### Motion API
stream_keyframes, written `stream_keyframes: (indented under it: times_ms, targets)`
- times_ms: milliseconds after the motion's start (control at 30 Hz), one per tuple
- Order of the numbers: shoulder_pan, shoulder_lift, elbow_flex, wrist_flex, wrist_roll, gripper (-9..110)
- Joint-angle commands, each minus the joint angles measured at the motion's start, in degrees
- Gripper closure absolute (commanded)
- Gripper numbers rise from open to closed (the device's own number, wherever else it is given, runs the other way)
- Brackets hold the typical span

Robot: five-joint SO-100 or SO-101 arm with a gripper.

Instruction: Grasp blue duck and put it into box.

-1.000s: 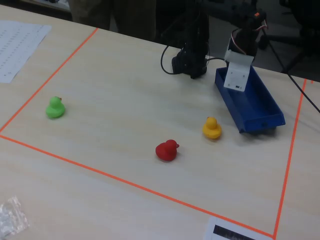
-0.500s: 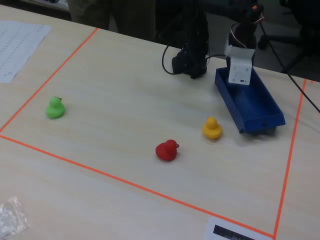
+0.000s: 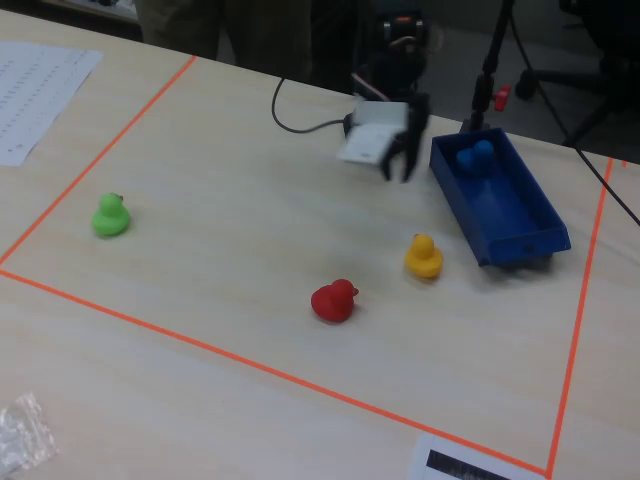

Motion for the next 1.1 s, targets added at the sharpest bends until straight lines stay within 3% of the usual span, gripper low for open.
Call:
stream_keyframes:
  times_ms: [0, 267, 400, 633, 1067]
  targets:
    - [17.75, 21.45, 22.32, -19.95, -5.98, 101]
    - [25.31, 45.53, 46.41, -18.54, -11.87, 101]
    - [26.10, 47.37, 46.93, -9.84, -12.48, 101]
    - [23.99, 47.37, 46.93, 14.41, -24.08, 101]
    - [24.35, 47.46, 47.02, 14.50, -23.55, 101]
